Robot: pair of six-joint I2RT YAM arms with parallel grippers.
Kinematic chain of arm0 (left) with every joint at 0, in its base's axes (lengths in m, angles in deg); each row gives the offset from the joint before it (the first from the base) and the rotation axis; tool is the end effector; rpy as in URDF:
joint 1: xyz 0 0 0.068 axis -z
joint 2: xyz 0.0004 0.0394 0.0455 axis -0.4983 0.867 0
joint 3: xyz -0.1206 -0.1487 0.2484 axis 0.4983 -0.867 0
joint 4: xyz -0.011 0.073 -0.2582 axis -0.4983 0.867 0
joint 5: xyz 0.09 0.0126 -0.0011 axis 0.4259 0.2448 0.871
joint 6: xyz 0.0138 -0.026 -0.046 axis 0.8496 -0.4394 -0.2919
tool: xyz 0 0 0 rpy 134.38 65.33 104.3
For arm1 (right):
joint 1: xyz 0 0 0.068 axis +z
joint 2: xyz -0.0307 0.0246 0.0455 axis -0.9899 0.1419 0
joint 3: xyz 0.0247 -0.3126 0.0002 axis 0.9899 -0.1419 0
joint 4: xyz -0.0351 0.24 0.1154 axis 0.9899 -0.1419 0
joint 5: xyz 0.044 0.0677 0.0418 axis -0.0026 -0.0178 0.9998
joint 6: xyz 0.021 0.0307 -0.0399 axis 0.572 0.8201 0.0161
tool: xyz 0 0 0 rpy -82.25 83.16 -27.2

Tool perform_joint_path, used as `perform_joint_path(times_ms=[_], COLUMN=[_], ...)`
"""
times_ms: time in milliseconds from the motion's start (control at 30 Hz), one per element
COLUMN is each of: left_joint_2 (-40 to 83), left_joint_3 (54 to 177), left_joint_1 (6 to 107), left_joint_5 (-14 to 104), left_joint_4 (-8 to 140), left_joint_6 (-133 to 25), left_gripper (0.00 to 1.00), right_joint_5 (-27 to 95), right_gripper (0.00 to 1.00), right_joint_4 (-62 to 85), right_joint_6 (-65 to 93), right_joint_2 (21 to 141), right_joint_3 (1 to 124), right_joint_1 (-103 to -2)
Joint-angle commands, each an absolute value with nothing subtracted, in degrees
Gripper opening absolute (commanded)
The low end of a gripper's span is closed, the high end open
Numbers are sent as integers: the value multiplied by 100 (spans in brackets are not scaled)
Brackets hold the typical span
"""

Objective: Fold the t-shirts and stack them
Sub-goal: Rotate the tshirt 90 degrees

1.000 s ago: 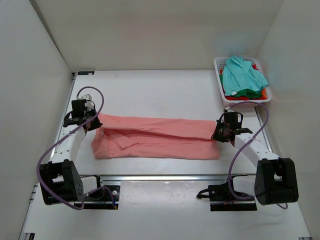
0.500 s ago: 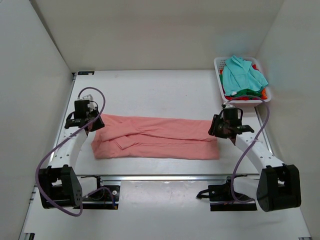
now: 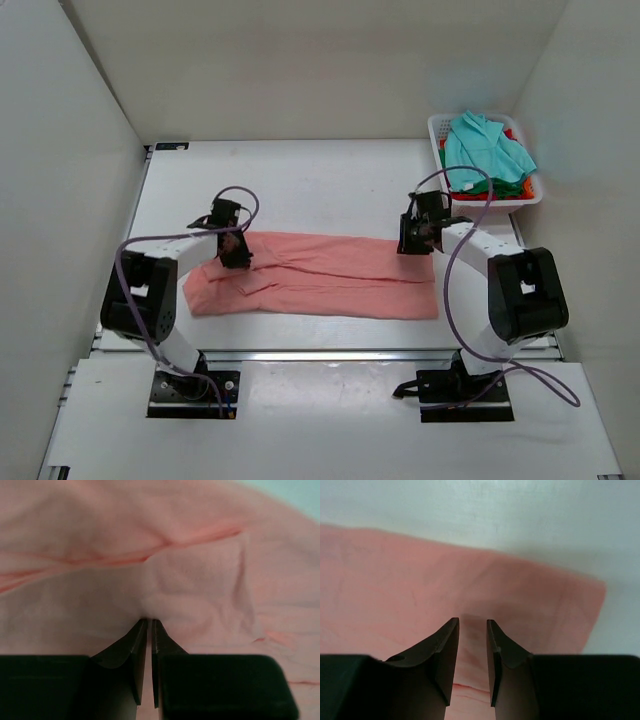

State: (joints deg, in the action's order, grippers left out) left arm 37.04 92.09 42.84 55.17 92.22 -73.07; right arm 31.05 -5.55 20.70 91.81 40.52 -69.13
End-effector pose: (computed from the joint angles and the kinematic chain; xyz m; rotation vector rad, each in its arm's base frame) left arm 0.2905 -0.0658 0.1920 -0.4269 2.7131 -0.1743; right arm 0.3188 0.0747 0.2186 -0.0130 2.5638 0.2726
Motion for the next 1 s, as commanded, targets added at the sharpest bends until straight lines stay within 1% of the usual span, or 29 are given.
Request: perform_joint_path(times_ms=[0, 100, 167, 200, 233, 267, 300, 333, 367, 400, 433, 467, 500, 533, 567, 600, 633, 667, 700, 767, 800, 833, 867, 933, 967], left_joint_2=[4361, 4977, 5531, 6029, 6599, 7162, 7472, 8058, 8665, 8932, 9622, 10281, 10540, 10769, 10719, 10362, 10184, 9887, 9814, 10180, 10522, 10630, 10631, 10403, 10324], left_joint_3=[9949, 10475, 11438, 12192, 12652, 13544, 14571, 15086, 16179, 17347, 17994, 19297, 20232, 20451, 20244, 19441, 18981, 18254, 17994, 18700, 19391, 19711, 19688, 18866, 18766], left_joint_1=[4439, 4360, 4263, 4246, 4237, 4245, 4324, 4359, 4395, 4447, 4465, 4465, 4431, 4421, 4413, 4395, 4430, 4456, 4491, 4544, 4553, 4553, 4544, 4518, 4509], left_joint_5=[5776, 5591, 5504, 5408, 5389, 5354, 5397, 5407, 5381, 5372, 5250, 4935, 4645, 4564, 4354, 4274, 4238, 4220, 4238, 4211, 4124, 4037, 3983, 3747, 3728], left_joint_4=[9130, 8998, 9251, 9627, 9866, 10364, 10874, 11192, 11691, 12175, 12423, 12852, 13031, 12972, 12840, 12404, 12104, 11570, 11338, 11484, 11668, 11679, 11461, 11022, 10950], left_joint_6=[-7394, -7438, -7324, -7159, -6992, -6790, -6710, -6552, -6446, -6410, -6401, -6506, -6576, -6751, -6788, -6701, -6709, -6718, -6700, -6683, -6691, -6700, -6770, -6788, -6736], left_gripper=[20, 21, 21, 21, 21, 21, 20, 21, 22, 22, 21, 21, 20, 16, 14, 16, 16, 18, 18, 18, 18, 17, 17, 17, 17], right_joint_5=[3042, 3095, 3244, 3262, 3271, 3141, 3183, 3174, 3183, 3192, 3140, 3122, 3113, 3069, 3060, 3043, 2990, 3016, 3068, 3060, 3086, 3060, 3138, 3166, 3174], right_gripper=[26, 24, 22, 21, 21, 21, 20, 19, 16, 15, 14, 14, 14, 14, 15, 16, 16, 17, 16, 17, 17, 17, 17, 18, 18], right_joint_4=[-506, -663, -787, -761, -726, -656, -629, -498, -340, -260, -94, 20, 91, 205, 337, 408, 530, 662, 776, 953, 1058, 1120, 1172, 1287, 1296], right_joint_6=[2227, 2543, 2885, 3087, 3237, 3456, 3771, 3940, 4289, 4580, 4740, 5028, 5188, 5276, 5356, 5391, 5418, 5392, 5383, 5339, 5348, 5348, 5304, 5208, 5129], right_joint_2=[9067, 9119, 9145, 9119, 9119, 9032, 8901, 8856, 8777, 8681, 8628, 8601, 8627, 8644, 8723, 8854, 8951, 9091, 9267, 9540, 9680, 9812, 9848, 10058, 10077], right_joint_3=[3740, 3414, 3195, 3037, 2966, 2791, 2633, 2570, 2448, 2342, 2306, 2289, 2315, 2358, 2385, 2429, 2499, 2517, 2552, 2710, 2771, 2807, 2833, 2886, 2912], right_joint_1=[-6848, -6778, -6585, -6402, -6261, -5972, -5786, -5445, -5094, -4742, -4539, -4171, -3993, -3661, -3353, -3106, -2965, -2781, -2605, -2358, -2209, -2077, -2067, -1988, -2014])
